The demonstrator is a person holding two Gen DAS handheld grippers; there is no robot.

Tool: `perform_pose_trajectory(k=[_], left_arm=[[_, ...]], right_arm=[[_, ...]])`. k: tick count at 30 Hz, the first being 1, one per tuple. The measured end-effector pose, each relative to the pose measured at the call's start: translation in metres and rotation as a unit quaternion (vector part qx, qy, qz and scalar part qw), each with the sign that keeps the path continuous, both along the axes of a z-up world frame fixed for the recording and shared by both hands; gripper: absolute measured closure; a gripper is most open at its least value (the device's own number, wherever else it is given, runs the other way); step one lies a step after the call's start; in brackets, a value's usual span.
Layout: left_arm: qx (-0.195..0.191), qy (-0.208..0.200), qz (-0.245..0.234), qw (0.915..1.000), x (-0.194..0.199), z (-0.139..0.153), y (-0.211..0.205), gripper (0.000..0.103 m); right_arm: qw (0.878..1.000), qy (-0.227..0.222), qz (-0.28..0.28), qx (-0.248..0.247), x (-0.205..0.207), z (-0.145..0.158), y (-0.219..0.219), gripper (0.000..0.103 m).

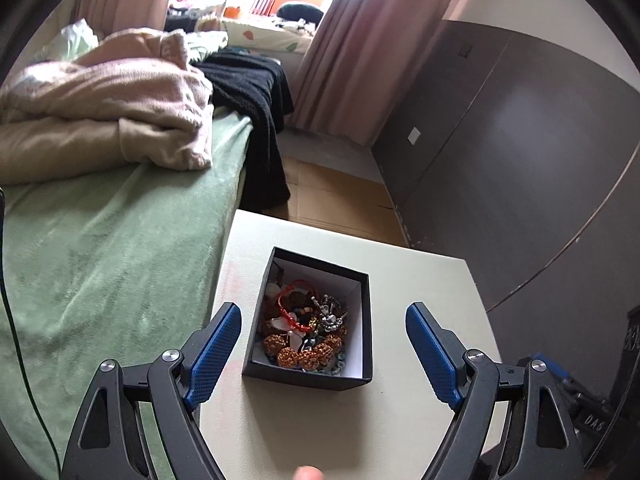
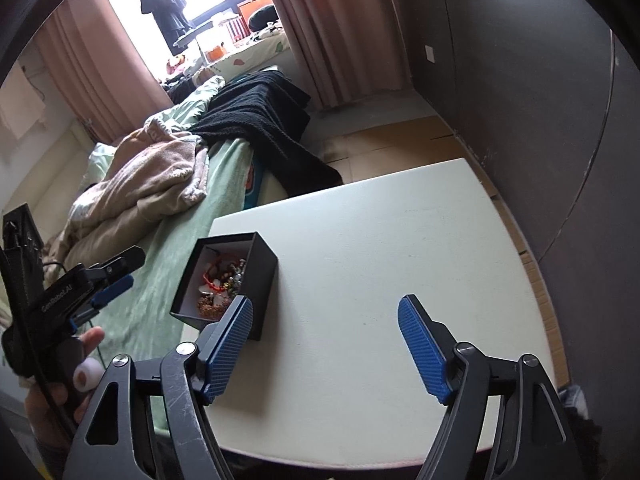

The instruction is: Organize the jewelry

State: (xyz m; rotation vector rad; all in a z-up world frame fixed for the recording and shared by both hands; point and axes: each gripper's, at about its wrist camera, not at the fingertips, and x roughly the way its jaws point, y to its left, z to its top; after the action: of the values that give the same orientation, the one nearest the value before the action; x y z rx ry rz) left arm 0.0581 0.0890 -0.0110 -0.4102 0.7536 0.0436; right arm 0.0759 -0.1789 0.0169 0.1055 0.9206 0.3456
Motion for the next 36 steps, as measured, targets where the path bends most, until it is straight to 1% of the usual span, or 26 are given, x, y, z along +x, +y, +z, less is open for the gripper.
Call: perform_pose_trajectory(k=[1, 2, 3, 4, 6, 8, 9, 11, 14, 17, 21, 25, 28, 32, 36], left_arm=[[0.011, -0.006, 0.001, 0.9999, -0.003, 0.002, -0.005, 0.006], [0.018, -0.015, 0.003, 0.9997, -0.007, 0.004, -0.009, 0.003], [0.025, -0.029, 0.006, 0.9992, -0.013, 0.007, -0.014, 0.000], [0.030, -0.039, 0.009, 0.9988, -0.017, 0.009, -0.017, 0.000], [0.038, -0.053, 0.010, 0.9978, -0.025, 0.012, -0.024, 0.000], [0.046, -0.058, 0.007, 0.9973, -0.030, 0.012, -0.032, 0.000], [0.049, -0.060, 0.003, 0.9970, -0.032, 0.011, -0.036, 0.000], [0.057, -0.064, -0.005, 0.9963, -0.035, 0.011, -0.043, 0.000], [0.074, -0.068, -0.025, 0.9946, -0.036, 0.013, -0.053, 0.000], [0.097, -0.065, -0.035, 0.9925, -0.038, 0.014, -0.062, 0.000], [0.087, -0.074, -0.033, 0.9929, -0.044, 0.017, -0.060, 0.000], [0.088, -0.077, -0.025, 0.9929, -0.047, 0.020, -0.057, 0.000], [0.089, -0.076, -0.018, 0.9929, -0.047, 0.021, -0.056, 0.000], [0.101, -0.070, -0.017, 0.9923, -0.044, 0.021, -0.059, 0.000], [0.109, -0.072, -0.023, 0.9912, -0.044, 0.023, -0.065, 0.000]], right_arm=[[1.000, -0.003, 0.000, -0.006, -0.001, 0.001, -0.001, 0.024], [1.000, -0.006, -0.001, -0.011, -0.001, 0.002, -0.002, 0.022], [1.000, -0.007, -0.005, -0.016, -0.002, 0.002, -0.005, 0.013], [1.000, -0.011, -0.010, -0.017, -0.002, 0.002, -0.007, 0.007], [1.000, -0.013, -0.017, -0.020, -0.002, 0.001, -0.013, 0.007], [1.000, -0.013, -0.021, -0.019, -0.002, 0.000, -0.018, 0.001], [0.999, -0.015, -0.022, -0.019, -0.003, -0.001, -0.021, 0.000], [0.999, -0.022, -0.019, -0.024, -0.006, 0.000, -0.023, 0.000], [0.998, -0.048, -0.013, -0.024, -0.013, 0.005, -0.028, 0.000], [0.998, -0.044, 0.002, -0.038, -0.016, 0.006, -0.027, 0.000], [0.997, -0.055, 0.026, -0.047, -0.026, 0.009, -0.022, 0.000], [0.996, -0.061, 0.043, -0.055, -0.035, 0.009, -0.017, 0.000], [0.995, -0.064, 0.040, -0.059, -0.038, 0.011, -0.018, 0.000], [0.997, -0.059, 0.028, -0.043, -0.036, 0.011, -0.024, 0.000], [0.997, -0.057, 0.023, -0.051, -0.034, 0.009, -0.024, 0.000]])
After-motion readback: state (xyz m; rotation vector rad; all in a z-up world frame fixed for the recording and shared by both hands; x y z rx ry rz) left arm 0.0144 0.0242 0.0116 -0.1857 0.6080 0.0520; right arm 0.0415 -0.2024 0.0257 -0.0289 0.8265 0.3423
